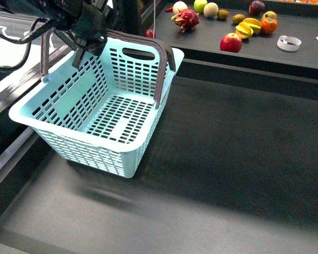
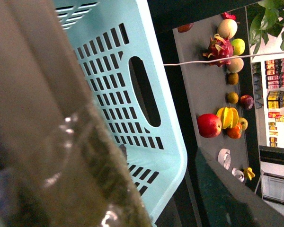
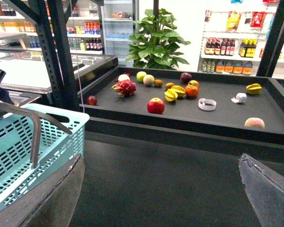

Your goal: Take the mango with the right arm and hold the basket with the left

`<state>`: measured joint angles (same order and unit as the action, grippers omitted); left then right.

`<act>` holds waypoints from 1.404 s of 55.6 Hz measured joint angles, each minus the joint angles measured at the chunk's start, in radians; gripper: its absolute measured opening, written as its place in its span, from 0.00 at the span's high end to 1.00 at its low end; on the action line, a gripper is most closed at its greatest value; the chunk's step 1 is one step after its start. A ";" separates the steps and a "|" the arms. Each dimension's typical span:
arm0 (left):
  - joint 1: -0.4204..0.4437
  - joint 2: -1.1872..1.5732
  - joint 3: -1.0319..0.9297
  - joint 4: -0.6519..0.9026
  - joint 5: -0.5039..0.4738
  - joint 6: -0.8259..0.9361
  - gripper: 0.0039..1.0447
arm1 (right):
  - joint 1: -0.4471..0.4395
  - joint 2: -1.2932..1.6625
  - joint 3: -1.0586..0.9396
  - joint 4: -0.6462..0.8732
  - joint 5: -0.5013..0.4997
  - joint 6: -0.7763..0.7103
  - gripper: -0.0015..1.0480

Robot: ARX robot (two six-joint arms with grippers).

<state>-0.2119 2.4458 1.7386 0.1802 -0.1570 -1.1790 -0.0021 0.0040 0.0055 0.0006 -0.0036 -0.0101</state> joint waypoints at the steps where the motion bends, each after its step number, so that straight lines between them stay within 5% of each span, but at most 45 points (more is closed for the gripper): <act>1: 0.000 -0.002 -0.011 0.005 0.000 0.001 0.82 | 0.000 0.000 0.000 0.000 0.000 0.000 0.08; 8: -0.015 -0.064 -0.100 0.057 0.052 -0.007 0.94 | 0.000 0.000 0.000 0.000 0.000 0.000 0.08; 46: -0.248 -0.641 -0.845 0.430 0.203 0.472 0.95 | 0.000 0.000 0.000 0.000 0.000 0.000 0.08; 78: -0.419 -0.609 -0.879 0.550 0.234 0.627 0.95 | 0.000 0.000 0.000 0.000 0.000 0.000 0.08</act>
<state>-0.6312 1.8370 0.8593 0.7300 0.0769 -0.5518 -0.0021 0.0040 0.0051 0.0006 -0.0040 -0.0101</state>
